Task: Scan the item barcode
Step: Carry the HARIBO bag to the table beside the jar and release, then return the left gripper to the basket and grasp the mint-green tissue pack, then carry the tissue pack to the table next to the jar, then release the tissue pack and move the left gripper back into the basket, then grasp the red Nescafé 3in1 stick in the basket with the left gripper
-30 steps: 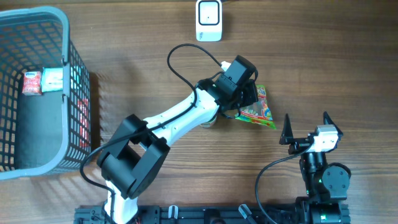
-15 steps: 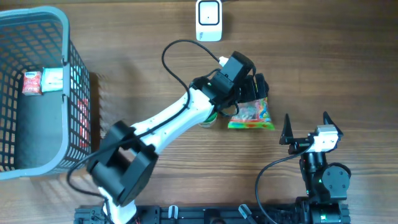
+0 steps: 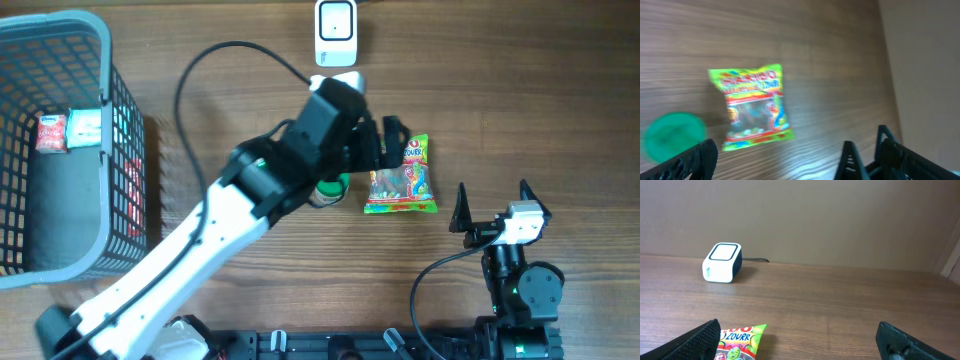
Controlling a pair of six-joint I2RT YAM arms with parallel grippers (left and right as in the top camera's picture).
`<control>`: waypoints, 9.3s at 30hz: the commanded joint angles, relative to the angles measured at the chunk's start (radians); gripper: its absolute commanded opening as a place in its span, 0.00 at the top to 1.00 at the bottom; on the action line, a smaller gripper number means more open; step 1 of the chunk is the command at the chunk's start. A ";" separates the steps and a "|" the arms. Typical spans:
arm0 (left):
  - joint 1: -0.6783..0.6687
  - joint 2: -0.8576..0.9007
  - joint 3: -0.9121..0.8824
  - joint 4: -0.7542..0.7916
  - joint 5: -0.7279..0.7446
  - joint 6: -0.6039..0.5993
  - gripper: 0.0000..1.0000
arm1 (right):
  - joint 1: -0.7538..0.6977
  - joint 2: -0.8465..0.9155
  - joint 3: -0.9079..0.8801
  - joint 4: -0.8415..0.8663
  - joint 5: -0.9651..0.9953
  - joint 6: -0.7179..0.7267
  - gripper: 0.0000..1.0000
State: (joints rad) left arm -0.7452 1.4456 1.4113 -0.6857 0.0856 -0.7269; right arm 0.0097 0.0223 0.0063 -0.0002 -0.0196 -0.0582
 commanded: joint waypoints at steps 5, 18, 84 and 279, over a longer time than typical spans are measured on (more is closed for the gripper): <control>0.184 -0.277 0.014 -0.076 -0.110 0.096 0.00 | 0.004 0.000 -0.001 0.003 -0.012 -0.014 0.00; 0.657 -0.502 0.014 -0.135 -0.388 0.129 0.00 | 0.004 0.000 -0.001 0.003 -0.012 -0.013 0.00; 1.292 -0.375 0.015 -0.103 -0.071 -0.148 0.96 | 0.004 0.000 -0.001 0.003 -0.012 -0.014 0.00; 1.214 0.340 -0.076 -0.535 -0.238 0.147 0.00 | 0.004 0.000 -0.001 0.003 -0.012 -0.014 0.00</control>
State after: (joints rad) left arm 0.4801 1.7599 1.3884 -1.2469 -0.1738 -0.5961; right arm 0.0097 0.0223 0.0063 -0.0002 -0.0227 -0.0582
